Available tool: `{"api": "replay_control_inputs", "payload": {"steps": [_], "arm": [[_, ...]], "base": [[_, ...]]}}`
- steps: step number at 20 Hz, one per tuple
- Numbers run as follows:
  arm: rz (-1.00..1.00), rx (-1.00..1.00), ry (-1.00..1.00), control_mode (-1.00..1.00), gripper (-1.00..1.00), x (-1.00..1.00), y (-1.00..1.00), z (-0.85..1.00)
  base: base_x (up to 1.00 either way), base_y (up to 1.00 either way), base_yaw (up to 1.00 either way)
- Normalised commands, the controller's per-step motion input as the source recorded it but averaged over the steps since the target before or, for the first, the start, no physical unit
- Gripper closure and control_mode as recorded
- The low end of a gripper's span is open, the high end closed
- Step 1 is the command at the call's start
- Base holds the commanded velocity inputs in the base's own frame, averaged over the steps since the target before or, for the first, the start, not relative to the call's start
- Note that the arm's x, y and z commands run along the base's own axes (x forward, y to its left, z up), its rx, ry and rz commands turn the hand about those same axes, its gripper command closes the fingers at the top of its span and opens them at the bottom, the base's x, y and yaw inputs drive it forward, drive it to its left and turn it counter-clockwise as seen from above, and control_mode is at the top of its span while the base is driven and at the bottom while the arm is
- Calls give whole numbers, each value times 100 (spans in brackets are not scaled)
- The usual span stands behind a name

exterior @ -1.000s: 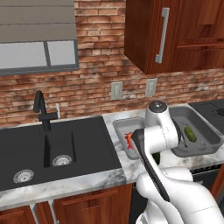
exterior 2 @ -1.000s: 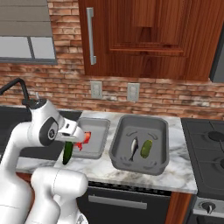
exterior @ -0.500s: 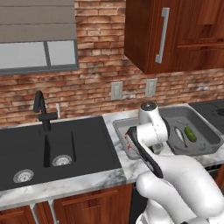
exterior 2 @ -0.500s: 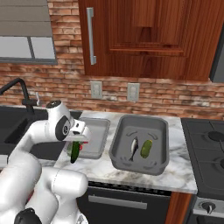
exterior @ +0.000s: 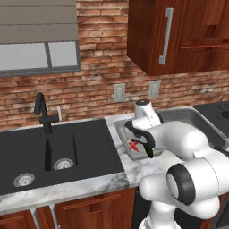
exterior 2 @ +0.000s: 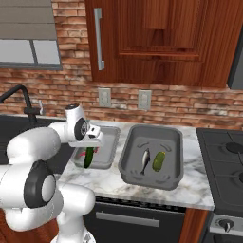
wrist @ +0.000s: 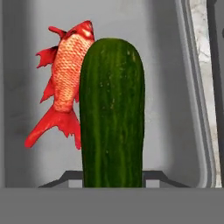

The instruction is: Place one cucumber and one fish in each tupperware on the nearby counter, to pack two identical lunches.

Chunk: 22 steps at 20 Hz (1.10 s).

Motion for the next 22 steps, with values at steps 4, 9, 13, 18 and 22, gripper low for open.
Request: {"api": "replay_control_inputs", "payload": {"steps": [4, 9, 13, 18, 22], "arm": [[0, 0, 8, -100, 100, 68, -2, -30], [0, -4, 9, -100, 100, 13, -5, -25], [0, -11, 12, -100, 100, -10, -1, -10], [0, -7, 16, -100, 100, 20, -12, 2], [0, -2, 17, -100, 100, 30, -26, 29]], "base": [[0, 0, 0], [0, 0, 0], [0, 0, 0], [0, 0, 0], [0, 0, 0]]}}
